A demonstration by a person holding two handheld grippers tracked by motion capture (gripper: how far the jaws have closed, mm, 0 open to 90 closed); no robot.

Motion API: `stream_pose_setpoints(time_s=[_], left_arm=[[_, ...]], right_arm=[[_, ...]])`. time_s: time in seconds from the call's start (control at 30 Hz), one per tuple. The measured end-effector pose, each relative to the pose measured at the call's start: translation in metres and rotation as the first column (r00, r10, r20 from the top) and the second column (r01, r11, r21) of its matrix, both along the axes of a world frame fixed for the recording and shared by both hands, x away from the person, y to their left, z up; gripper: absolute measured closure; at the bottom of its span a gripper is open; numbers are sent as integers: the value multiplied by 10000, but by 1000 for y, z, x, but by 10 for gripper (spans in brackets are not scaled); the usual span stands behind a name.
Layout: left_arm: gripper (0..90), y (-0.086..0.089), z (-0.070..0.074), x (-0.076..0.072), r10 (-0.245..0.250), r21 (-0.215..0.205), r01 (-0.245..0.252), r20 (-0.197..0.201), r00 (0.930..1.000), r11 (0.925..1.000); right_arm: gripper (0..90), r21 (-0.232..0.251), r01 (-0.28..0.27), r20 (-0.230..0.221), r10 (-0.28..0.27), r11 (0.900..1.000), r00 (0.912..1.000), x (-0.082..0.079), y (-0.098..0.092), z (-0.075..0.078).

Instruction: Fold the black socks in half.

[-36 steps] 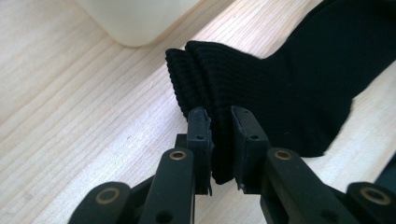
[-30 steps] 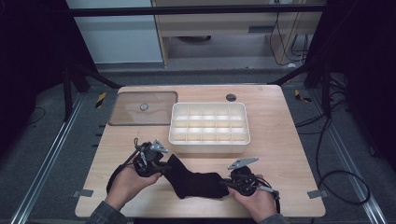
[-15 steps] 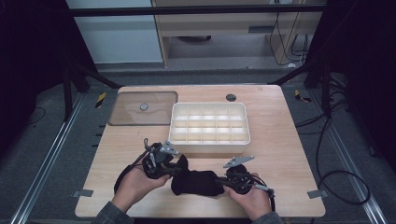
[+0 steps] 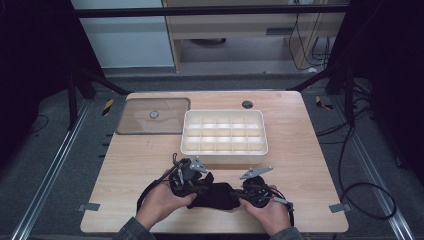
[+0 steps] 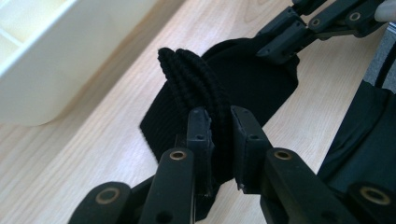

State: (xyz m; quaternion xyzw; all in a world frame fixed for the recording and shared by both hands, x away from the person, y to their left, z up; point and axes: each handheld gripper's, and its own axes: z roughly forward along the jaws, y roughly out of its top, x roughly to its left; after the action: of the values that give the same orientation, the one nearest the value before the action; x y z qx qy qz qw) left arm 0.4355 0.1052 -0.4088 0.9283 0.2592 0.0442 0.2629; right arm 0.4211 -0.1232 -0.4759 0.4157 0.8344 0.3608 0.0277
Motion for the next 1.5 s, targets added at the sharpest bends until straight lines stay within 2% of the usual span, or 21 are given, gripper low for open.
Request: stream_pose_setpoints(time_s=[0.17,0.37,0.47,0.53,0.77,1.13,1.33,1.5], left_arm=[[782,-13,-9,-3,-238,187,240,-84,9997,9995],[781,-18,-13,-4,-389,333,394,-134,9992,9987],[781,-19,-15,-5,-473,271,480,-256,9986,9985],[780,-19,-16,-6,-496,342,504,-242,9985,9981],[779,-25,-16,-6,-489,133,490,-127,9987,9987],[775,-39,-22,-9,-696,312,701,-167,9974,9971],[774,-44,-26,-11,-869,264,875,-216,9960,9958],[772,-47,-28,-11,-806,291,811,-176,9966,9963]], right_arm=[[818,21,-31,-35,31,10000,10000,0,-1,-2],[817,43,14,-49,-14,10000,10000,0,-1,-1],[817,76,60,-138,-59,10000,9999,0,-2,-2],[817,60,12,-67,-12,10000,10000,0,-2,-3],[816,209,-23,-234,28,9998,9997,-1,-1,-5],[816,212,49,-332,-42,9998,9994,0,-3,-8],[816,218,38,-353,-30,9998,9994,0,-4,-9],[814,216,36,-346,-28,9998,9994,0,-4,-9]])
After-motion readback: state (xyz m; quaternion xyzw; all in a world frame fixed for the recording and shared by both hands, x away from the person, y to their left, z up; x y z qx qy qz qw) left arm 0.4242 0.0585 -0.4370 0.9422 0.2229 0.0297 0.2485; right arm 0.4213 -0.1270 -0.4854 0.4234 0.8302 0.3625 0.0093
